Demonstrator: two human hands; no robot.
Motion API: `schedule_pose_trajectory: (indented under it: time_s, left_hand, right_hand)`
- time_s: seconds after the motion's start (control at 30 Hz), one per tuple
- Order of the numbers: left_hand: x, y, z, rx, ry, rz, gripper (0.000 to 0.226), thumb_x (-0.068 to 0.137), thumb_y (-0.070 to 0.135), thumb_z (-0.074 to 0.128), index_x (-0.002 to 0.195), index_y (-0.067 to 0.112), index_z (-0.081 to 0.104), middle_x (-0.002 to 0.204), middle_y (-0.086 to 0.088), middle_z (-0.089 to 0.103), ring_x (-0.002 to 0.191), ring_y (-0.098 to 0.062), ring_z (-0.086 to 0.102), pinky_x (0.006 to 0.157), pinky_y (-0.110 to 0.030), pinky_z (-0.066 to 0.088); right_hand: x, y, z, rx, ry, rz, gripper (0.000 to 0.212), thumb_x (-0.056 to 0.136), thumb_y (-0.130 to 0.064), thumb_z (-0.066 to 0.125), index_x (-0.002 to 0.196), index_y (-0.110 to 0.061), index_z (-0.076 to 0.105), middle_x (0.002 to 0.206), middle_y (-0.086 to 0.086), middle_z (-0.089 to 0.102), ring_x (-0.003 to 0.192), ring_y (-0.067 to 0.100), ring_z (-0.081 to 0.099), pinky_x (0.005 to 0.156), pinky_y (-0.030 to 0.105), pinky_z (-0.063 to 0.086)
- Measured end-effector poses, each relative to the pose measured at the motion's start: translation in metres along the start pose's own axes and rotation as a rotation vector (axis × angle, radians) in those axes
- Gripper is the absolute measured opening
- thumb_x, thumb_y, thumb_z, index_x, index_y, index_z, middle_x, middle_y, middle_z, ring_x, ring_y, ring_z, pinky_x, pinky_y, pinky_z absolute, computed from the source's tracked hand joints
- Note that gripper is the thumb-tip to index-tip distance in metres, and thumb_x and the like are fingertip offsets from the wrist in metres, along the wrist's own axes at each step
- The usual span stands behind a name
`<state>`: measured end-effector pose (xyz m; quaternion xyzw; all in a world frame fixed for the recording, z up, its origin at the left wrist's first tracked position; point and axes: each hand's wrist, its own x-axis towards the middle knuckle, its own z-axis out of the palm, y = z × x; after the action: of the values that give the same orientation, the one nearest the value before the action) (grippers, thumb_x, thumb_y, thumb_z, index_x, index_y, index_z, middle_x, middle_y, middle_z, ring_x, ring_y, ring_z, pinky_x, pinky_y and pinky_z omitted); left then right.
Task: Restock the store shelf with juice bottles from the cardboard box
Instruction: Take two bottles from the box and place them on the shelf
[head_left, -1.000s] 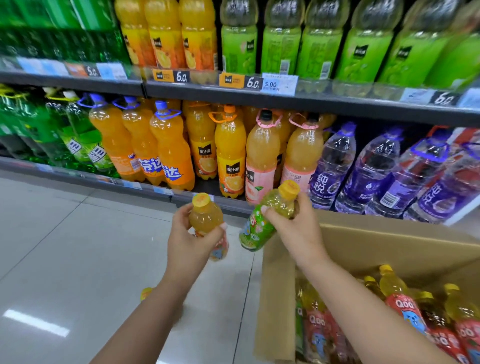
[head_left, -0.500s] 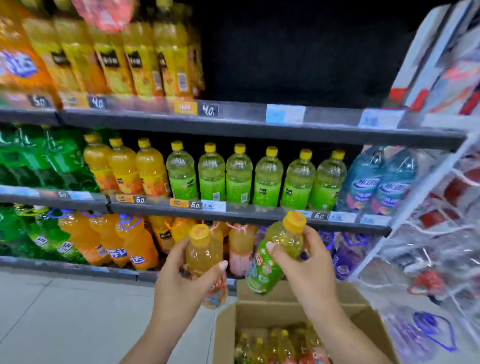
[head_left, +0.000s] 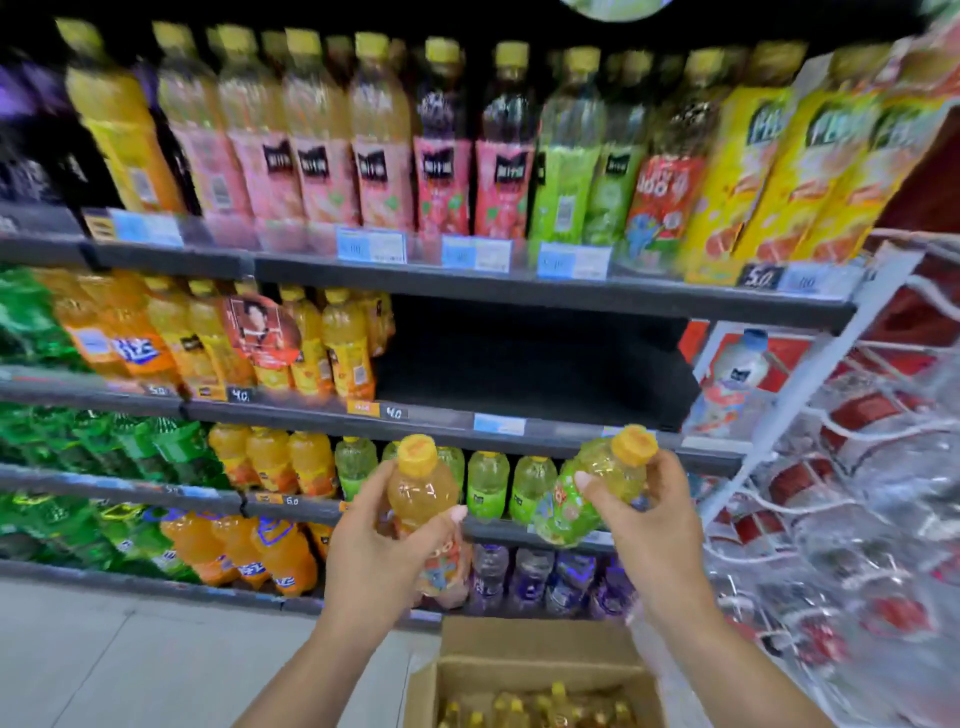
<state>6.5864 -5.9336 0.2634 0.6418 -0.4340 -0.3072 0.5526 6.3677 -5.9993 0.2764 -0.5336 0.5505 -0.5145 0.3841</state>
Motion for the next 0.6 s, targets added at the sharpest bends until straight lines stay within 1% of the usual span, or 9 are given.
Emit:
schedule_pose_trajectory:
  time_s: [0.03,0.07,0.13,0.17,0.2,0.33,0.43,0.53,0.6]
  left_hand:
    - [0.002,0.006,0.001,0.003,0.012,-0.003,0.056,0.065,0.036,0.084,0.116,0.031,0.061,0.1,0.011,0.071,0.089,-0.001,0.065,0.07,-0.01,0.049]
    - [0.005,0.012,0.003,0.003,0.022,-0.008,0.057,0.066,0.036,0.083,0.117,0.031,0.061,0.101,0.012,0.071,0.091,-0.003,0.065,0.073,-0.014,0.051]
    - [0.009,0.02,0.005,0.022,0.036,-0.017,0.057,0.067,0.039,0.082,0.119,0.033,0.059,0.104,0.013,0.071,0.097,-0.007,0.064,0.083,-0.029,0.054]
    - [0.01,0.023,0.006,0.026,0.038,-0.011,0.055,0.068,0.039,0.082,0.119,0.033,0.059,0.105,0.013,0.07,0.1,-0.007,0.064,0.086,-0.034,0.054]
    - [0.012,0.025,0.007,0.022,0.044,-0.009,0.054,0.069,0.038,0.082,0.118,0.034,0.059,0.105,0.013,0.07,0.101,-0.006,0.063,0.088,-0.035,0.053]
    - [0.018,0.025,0.009,-0.01,0.1,-0.036,0.049,0.069,0.035,0.082,0.114,0.033,0.061,0.104,0.013,0.071,0.101,-0.005,0.064,0.091,-0.038,0.052]
    - [0.025,0.018,0.008,-0.033,0.138,-0.062,0.045,0.067,0.033,0.084,0.107,0.031,0.063,0.099,0.011,0.071,0.096,-0.005,0.065,0.088,-0.04,0.053]
    - [0.035,0.01,0.004,-0.066,0.151,-0.071,0.04,0.067,0.03,0.084,0.102,0.03,0.064,0.097,0.011,0.072,0.093,-0.004,0.065,0.087,-0.037,0.053]
    - [0.044,0.004,0.001,-0.091,0.15,-0.088,0.039,0.067,0.029,0.084,0.101,0.03,0.064,0.096,0.012,0.072,0.092,-0.003,0.065,0.087,-0.034,0.052]
  right_hand:
    - [0.006,-0.006,-0.004,0.0,-0.006,-0.003,0.042,0.07,-0.028,0.082,0.104,-0.031,0.057,0.094,-0.015,0.067,0.084,-0.005,0.062,0.073,0.015,0.044]
    - [0.011,-0.011,-0.008,0.0,-0.013,-0.006,0.043,0.069,-0.027,0.082,0.103,-0.032,0.056,0.097,-0.014,0.067,0.087,-0.002,0.063,0.075,0.017,0.045]
    - [0.021,-0.018,-0.014,-0.004,-0.018,-0.006,0.044,0.069,-0.026,0.083,0.103,-0.034,0.055,0.1,-0.014,0.066,0.094,0.002,0.062,0.081,0.025,0.047]
    - [0.025,-0.02,-0.017,0.0,-0.018,-0.006,0.044,0.069,-0.025,0.083,0.103,-0.033,0.055,0.101,-0.014,0.066,0.096,0.003,0.062,0.084,0.026,0.047]
    - [0.029,-0.019,-0.018,0.003,-0.013,-0.008,0.044,0.069,-0.026,0.082,0.104,-0.031,0.056,0.101,-0.014,0.066,0.096,0.002,0.061,0.085,0.027,0.047]
    - [0.042,-0.015,-0.018,-0.006,0.04,-0.008,0.047,0.067,-0.031,0.083,0.105,-0.031,0.055,0.102,-0.013,0.066,0.1,0.006,0.062,0.088,0.029,0.047]
    - [0.055,-0.013,-0.009,0.009,0.107,-0.015,0.049,0.067,-0.032,0.083,0.107,-0.028,0.055,0.102,-0.01,0.067,0.098,0.01,0.064,0.087,0.031,0.049]
    - [0.074,-0.015,0.006,0.009,0.181,-0.035,0.048,0.071,-0.029,0.081,0.11,-0.024,0.054,0.102,-0.012,0.065,0.098,0.007,0.062,0.085,0.026,0.048]
    - [0.092,-0.015,0.016,0.0,0.207,-0.058,0.049,0.072,-0.03,0.08,0.113,-0.024,0.053,0.106,-0.009,0.065,0.1,0.008,0.062,0.086,0.025,0.047]
